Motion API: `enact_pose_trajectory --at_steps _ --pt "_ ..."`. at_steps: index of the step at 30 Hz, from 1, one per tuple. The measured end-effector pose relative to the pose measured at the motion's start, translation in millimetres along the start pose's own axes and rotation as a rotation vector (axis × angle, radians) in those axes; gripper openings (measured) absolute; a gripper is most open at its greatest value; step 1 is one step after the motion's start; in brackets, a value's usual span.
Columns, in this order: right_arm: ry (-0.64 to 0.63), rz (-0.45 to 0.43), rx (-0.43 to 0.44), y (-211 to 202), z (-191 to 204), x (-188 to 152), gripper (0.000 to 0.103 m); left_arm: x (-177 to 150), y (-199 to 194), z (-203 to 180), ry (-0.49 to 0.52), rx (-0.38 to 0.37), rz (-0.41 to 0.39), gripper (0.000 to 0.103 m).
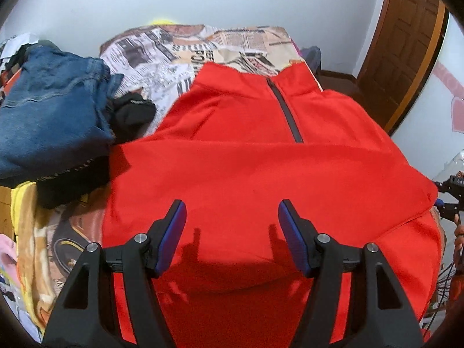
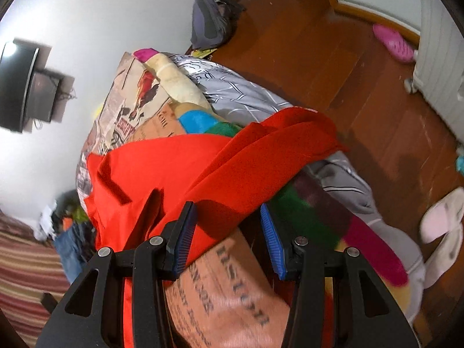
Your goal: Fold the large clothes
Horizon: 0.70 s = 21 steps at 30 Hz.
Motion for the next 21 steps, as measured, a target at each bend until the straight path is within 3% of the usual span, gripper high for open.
enact_pose_trajectory --at_steps 5,13,21 --pt "0.070 -0.006 0.029 8.3 -7.2 14.1 0.042 -2.6 17.3 -6.6 -0.003 -0.020 0.033 0.065" --pt "0.089 -0.069 -0.025 19.0 -11.7 35.1 0.042 -14.5 40.6 -17.5 -0.009 -0.041 0.084 0.065" --pt "0.028 -0.209 -0.097 6.7 -1.3 51.1 0.011 -20.5 41.5 -14.2 -0.043 -0.043 0.083 0.067"
Point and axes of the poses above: each gripper's, at about its wrist camera, not at the fingertips, and y roughly the way its jaws point, z to its left, x to its top, the point moved 7 cm from there along y, roughly the way its jaws point, and after that the axes turned 14 degrees about y, right-handed, at the moved point
